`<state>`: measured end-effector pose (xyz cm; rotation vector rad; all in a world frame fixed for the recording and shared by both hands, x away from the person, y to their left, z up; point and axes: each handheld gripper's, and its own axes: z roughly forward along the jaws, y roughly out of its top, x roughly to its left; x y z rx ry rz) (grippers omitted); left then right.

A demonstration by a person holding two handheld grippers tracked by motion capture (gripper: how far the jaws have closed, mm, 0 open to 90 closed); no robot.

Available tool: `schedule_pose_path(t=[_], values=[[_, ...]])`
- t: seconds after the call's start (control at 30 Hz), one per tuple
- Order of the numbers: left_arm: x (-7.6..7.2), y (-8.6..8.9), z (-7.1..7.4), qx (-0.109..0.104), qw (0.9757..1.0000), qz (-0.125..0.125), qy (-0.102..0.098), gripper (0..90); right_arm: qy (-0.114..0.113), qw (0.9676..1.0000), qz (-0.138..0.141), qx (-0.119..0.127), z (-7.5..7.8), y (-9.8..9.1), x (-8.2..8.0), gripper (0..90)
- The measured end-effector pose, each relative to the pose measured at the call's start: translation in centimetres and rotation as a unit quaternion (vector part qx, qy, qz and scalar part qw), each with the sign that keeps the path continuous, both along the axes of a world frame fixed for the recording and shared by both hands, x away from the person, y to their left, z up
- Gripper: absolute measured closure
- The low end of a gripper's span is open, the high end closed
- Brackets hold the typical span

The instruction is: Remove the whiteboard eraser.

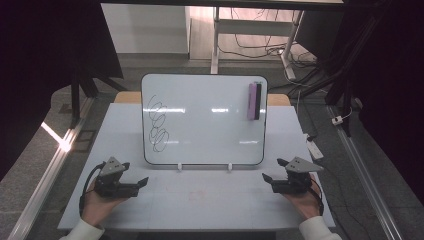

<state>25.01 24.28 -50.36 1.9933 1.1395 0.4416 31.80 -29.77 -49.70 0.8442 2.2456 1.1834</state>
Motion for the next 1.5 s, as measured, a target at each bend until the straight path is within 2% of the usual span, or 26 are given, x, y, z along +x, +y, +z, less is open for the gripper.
schedule_pose_path(t=[0.17, 0.53, 0.9, 1.13, 1.37, 1.5], values=[[0.1, -0.2, -0.2, 0.010, 0.9999, 0.000, 0.004, 13.0, -0.004, 1.0000, -0.003, -0.004, -0.1, 0.0, -0.1, 19.8], [0.1, -0.2, -0.2, 0.010, 0.9999, -0.001, 0.007, 12.7, -0.003, 0.9999, -0.011, -0.004, -0.2, 0.0, -0.2, 20.6], [0.1, -0.2, -0.1, 0.007, 0.9999, -0.004, 0.009, 12.5, -0.008, 0.9998, -0.016, 0.008, 0.8, 0.0, -0.4, 22.1], [0.1, -0.4, -0.1, 0.008, 0.9999, -0.005, 0.012, 12.5, -0.023, 0.9994, -0.021, 0.015, 2.2, 0.3, -0.4, 22.8], [0.2, -0.5, -0.2, 0.010, 0.9998, -0.006, 0.017, 12.5, -0.043, 0.9981, -0.033, 0.029, 5.1, 1.1, 0.2, 24.3], [0.2, -0.5, -0.2, 0.010, 0.9998, -0.007, 0.017, 12.5, -0.044, 0.9977, -0.039, 0.034, 6.7, 1.8, 1.1, 25.3]])
